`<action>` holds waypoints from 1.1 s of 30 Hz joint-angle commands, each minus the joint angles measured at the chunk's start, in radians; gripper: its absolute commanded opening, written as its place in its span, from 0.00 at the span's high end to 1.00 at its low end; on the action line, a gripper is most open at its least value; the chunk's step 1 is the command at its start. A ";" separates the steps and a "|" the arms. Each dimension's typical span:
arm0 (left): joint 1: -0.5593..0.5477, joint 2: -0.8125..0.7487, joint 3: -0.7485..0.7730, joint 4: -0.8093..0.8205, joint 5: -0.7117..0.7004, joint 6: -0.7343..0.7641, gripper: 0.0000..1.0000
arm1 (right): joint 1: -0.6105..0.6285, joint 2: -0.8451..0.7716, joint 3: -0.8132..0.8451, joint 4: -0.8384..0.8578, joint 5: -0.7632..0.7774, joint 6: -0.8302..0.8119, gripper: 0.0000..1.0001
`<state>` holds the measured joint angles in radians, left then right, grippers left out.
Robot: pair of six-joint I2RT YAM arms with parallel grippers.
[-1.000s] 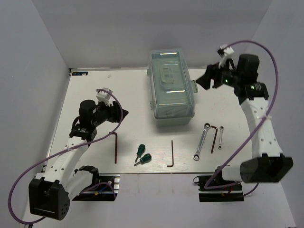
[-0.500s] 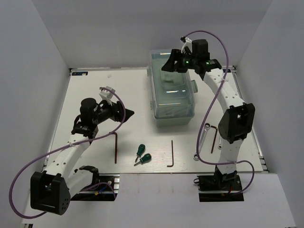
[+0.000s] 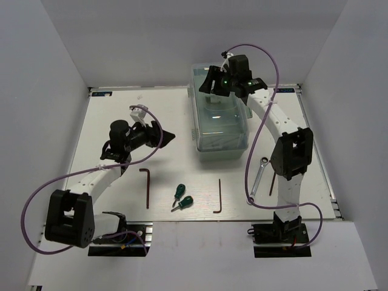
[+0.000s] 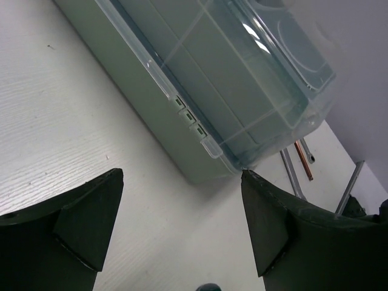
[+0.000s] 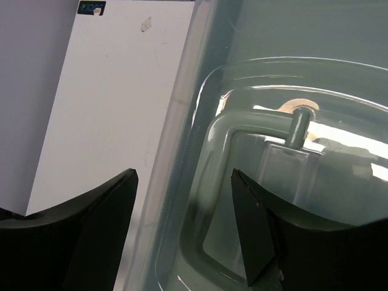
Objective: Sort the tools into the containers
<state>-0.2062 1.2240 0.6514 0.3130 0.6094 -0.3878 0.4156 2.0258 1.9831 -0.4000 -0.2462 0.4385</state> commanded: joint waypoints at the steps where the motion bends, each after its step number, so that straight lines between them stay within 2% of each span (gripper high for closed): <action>1: -0.013 0.029 0.059 0.123 0.012 -0.057 0.12 | 0.034 0.004 0.026 0.009 0.094 0.019 0.31; 2: -0.013 0.058 0.059 0.133 0.012 -0.068 0.13 | 0.049 0.007 0.032 -0.008 0.155 0.016 0.31; 6: -0.013 0.115 0.096 0.159 0.024 -0.080 0.17 | 0.077 0.007 0.049 -0.062 0.240 0.035 0.31; 9: -0.013 0.140 0.131 0.185 0.024 -0.091 0.25 | 0.089 0.007 0.053 -0.105 0.243 0.058 0.31; 12: -0.013 0.173 0.186 0.186 0.024 -0.100 0.29 | 0.092 0.005 0.031 -0.126 0.203 0.103 0.31; 17: -0.013 0.236 0.302 0.173 0.044 -0.124 0.29 | 0.071 0.001 -0.003 -0.093 0.039 0.163 0.44; 19: -0.013 0.253 0.329 0.187 0.053 -0.134 0.29 | 0.060 -0.003 0.005 -0.080 0.006 0.172 0.45; 25: -0.022 0.380 0.471 0.210 0.148 -0.189 0.26 | 0.035 -0.024 0.025 -0.050 -0.070 0.183 0.47; 33: -0.067 0.511 0.613 0.158 0.158 -0.189 0.26 | 0.003 -0.041 0.020 -0.011 -0.166 0.239 0.48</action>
<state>-0.2577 1.7279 1.2106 0.4820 0.7345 -0.5701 0.4046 2.0315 1.9949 -0.4515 -0.2848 0.6273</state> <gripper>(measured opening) 0.739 0.525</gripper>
